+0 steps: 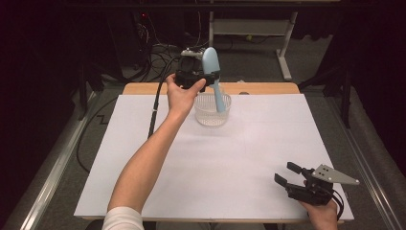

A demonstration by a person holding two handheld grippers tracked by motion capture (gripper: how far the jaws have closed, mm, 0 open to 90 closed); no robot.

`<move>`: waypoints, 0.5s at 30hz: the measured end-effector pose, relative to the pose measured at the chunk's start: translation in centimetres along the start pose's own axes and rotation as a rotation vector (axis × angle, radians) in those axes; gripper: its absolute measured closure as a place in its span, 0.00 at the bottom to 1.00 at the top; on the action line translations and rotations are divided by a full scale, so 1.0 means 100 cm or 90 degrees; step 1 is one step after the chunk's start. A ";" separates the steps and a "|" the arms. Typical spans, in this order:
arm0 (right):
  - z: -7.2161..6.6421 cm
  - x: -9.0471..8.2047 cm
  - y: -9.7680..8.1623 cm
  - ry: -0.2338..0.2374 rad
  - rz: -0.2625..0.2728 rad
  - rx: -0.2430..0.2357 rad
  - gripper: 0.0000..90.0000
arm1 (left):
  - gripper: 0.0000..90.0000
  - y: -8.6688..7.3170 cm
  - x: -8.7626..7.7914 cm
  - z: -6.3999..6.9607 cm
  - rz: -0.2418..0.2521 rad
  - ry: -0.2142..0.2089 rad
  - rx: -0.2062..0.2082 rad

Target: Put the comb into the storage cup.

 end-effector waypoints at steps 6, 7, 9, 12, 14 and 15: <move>0.000 0.000 0.000 0.002 0.000 -0.001 0.32 | 0.56 -0.001 0.006 -0.005 0.007 0.014 -0.009; 0.000 0.000 0.000 0.002 0.000 -0.001 0.32 | 0.56 -0.001 0.007 -0.006 0.006 0.016 -0.011; 0.000 0.000 0.000 0.002 0.000 0.000 0.32 | 0.56 -0.002 0.009 -0.007 0.006 0.022 -0.014; 0.000 0.000 0.000 0.002 0.001 0.000 0.32 | 0.56 -0.003 0.012 -0.010 0.001 0.027 -0.018; 0.000 0.000 0.000 0.002 0.001 0.000 0.32 | 0.56 -0.005 0.015 -0.011 -0.003 0.030 -0.019; 0.000 0.000 0.000 0.003 0.001 0.000 0.32 | 0.56 -0.005 0.016 -0.011 -0.005 0.031 -0.020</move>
Point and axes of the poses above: each handheld gripper's, and its own axes: x roughly forward along the jaws, y roughly out of its top, z roughly to its right, the point moved 1 cm from there along x, roughly forward along the jaws, and after that the axes turned 7 degrees about x, right-handed, at the moved point
